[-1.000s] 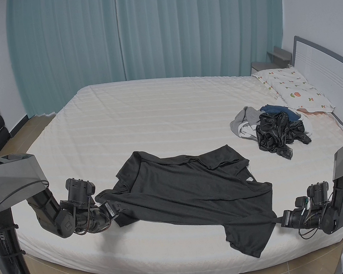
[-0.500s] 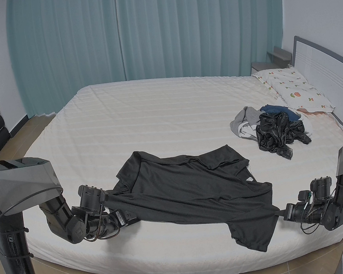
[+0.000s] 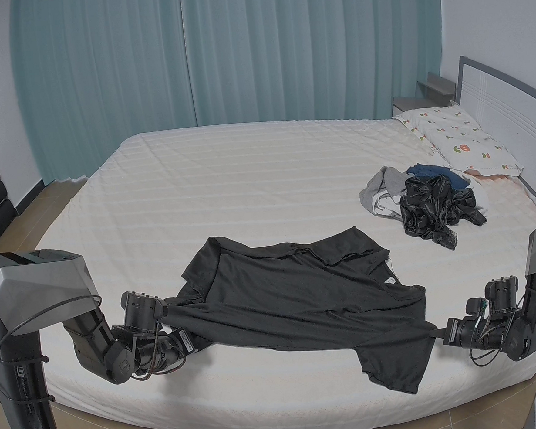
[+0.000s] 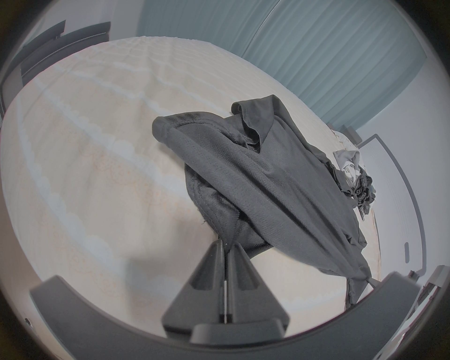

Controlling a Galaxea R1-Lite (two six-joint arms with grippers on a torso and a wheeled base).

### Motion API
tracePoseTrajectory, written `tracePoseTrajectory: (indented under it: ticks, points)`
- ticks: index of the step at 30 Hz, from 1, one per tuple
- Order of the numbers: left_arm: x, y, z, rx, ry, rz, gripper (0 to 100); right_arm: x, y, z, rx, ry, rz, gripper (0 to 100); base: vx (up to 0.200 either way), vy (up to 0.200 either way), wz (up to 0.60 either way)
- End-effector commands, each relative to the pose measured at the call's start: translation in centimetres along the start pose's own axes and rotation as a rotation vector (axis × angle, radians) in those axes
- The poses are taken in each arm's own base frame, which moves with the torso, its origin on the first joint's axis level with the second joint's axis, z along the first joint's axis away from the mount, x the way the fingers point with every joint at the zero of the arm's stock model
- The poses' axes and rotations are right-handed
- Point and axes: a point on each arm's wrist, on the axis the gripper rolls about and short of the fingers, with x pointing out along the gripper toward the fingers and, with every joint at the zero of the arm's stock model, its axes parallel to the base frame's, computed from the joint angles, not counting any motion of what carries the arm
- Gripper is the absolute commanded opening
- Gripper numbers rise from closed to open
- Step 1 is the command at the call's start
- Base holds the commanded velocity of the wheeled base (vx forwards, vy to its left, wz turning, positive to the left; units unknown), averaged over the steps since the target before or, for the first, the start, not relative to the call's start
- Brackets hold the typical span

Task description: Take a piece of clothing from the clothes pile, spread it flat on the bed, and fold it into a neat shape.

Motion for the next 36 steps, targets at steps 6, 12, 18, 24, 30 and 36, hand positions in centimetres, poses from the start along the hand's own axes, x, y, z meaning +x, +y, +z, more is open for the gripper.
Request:
tracePoseTrajectory:
  ticks: [6, 12, 18, 24, 30, 36]
  points:
    - [-4.6, 1.7, 1.3, 0.103, -0.006, 0.061, 0, -0.3, 0.1, 0.4, -0.005, -0.022, 0.004, 0, 0.0, 0.0, 0.0]
    - [-6.9, 3.3, 2.0, 0.16, 0.06, 0.143, 0, -0.5, 0.1, 0.3, -0.009, -0.019, 0.003, 0, 0.0, 0.0, 0.0]
    - [-7.5, 4.7, 2.8, 0.151, 0.08, 0.192, 0, -0.9, -0.3, 0.6, -0.009, -0.032, -0.012, 0, 0.0, 0.0, 0.0]
    - [-9.7, 5.8, 2.1, 0.246, 0.229, 0.256, 0, -1.9, 0.1, 0.7, -0.017, -0.005, -0.02, 0, 0.0, 0.0, 0.0]
    - [-9.7, 6.1, 1.5, 0.275, 0.3, 0.274, 0, -2.2, -0.8, -0.1, -0.093, 0.084, -0.053, 0, 0.0, 0.0, 0.0]
    - [-10.2, 6.2, 1.2, 0.303, 0.363, 0.285, 0, -3.7, 0.0, 1.3, -0.104, 0.027, 0.042, 0, 0.0, 0.0, 0.0]
